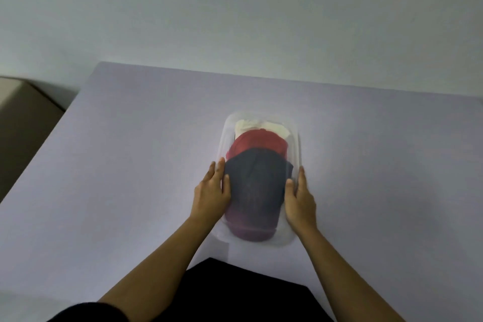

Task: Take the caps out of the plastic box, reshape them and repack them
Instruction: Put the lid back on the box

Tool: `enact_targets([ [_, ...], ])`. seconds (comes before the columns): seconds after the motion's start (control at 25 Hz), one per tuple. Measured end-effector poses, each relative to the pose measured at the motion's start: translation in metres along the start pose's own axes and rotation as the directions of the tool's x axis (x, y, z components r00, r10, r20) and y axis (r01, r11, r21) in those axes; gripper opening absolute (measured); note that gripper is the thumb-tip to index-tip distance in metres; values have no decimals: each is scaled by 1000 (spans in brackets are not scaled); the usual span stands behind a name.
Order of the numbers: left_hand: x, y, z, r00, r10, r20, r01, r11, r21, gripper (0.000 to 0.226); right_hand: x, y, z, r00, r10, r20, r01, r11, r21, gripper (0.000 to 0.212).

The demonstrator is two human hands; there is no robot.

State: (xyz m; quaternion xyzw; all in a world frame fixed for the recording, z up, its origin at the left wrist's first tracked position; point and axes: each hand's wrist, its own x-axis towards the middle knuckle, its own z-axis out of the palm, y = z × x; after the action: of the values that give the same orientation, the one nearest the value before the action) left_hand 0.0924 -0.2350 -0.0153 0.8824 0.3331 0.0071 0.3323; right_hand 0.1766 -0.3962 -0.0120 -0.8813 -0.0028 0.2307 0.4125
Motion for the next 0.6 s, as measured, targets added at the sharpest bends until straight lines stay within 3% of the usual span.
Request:
enact_targets([
  [0.2,-3,-2,6,1000,3,-10,-2,998,59,50,1,7,3,998,-48,-48,43,994,-102,65],
  [0.6,-3,-3,4,1000,1,-18,-1,1000,-19,49,3,5,2,995,-52,-84,53,999,6,63],
])
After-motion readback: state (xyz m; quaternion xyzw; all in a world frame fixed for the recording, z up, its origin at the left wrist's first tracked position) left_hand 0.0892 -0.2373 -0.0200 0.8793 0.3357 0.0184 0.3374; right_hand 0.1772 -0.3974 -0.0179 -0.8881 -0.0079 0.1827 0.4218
